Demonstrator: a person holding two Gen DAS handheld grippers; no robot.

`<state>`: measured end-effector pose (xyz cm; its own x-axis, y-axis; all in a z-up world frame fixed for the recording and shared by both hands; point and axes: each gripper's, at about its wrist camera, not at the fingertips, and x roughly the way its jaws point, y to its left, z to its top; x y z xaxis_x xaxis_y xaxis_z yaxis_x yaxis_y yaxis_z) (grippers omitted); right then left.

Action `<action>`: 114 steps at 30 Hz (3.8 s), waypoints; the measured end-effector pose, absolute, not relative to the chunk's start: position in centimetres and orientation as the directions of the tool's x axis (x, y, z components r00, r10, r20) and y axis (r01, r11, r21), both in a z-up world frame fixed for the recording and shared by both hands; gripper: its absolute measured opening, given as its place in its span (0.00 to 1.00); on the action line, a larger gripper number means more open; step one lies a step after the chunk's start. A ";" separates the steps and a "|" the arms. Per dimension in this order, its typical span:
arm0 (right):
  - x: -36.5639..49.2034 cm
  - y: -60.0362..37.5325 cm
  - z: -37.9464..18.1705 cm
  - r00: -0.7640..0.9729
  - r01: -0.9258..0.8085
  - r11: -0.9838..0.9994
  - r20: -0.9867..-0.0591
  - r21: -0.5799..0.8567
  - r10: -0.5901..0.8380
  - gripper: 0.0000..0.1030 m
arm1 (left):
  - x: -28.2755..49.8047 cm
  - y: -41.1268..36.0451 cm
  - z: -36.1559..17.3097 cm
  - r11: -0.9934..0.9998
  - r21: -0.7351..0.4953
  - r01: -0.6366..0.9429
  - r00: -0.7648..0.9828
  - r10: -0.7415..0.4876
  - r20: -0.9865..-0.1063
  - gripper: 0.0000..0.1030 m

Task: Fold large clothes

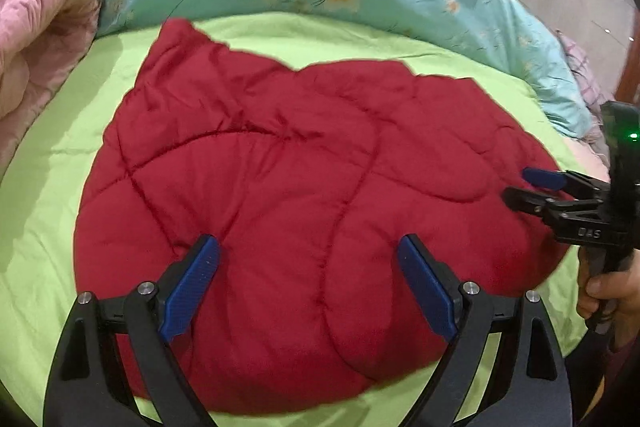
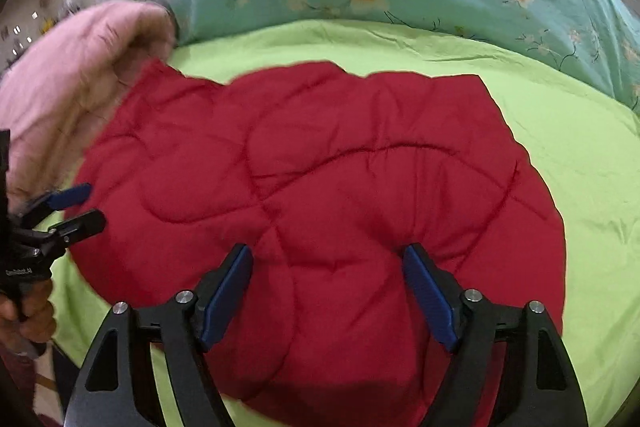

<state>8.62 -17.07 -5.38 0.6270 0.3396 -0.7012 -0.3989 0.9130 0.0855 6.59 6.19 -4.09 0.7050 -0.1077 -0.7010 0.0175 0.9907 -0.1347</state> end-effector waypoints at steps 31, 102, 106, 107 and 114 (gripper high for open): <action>22.7 -25.2 -8.2 0.586 0.016 0.964 -0.784 0.264 0.204 0.81 | 21.3 17.6 -6.1 0.891 -0.215 -0.400 0.574 0.060 -0.817 0.86; -0.9 -22.5 -5.7 0.665 -0.255 0.951 -0.682 0.176 0.305 0.89 | 0.9 2.5 -5.1 0.995 0.039 -0.097 0.610 0.090 -0.787 0.95; -1.4 -22.1 -5.7 0.654 -0.269 0.945 -0.686 0.184 0.320 0.89 | 0.4 2.3 -5.0 0.994 0.039 -0.099 0.608 0.092 -0.789 0.95; -1.5 -22.0 -5.7 0.649 -0.272 0.944 -0.689 0.187 0.323 0.89 | 0.3 2.3 -5.0 0.994 0.038 -0.102 0.607 0.092 -0.790 0.95; -3.0 -21.5 -6.5 0.626 -0.284 0.940 -0.706 0.191 0.333 0.89 | -1.3 2.7 -5.3 0.992 -0.002 -0.123 0.604 0.073 -0.794 0.95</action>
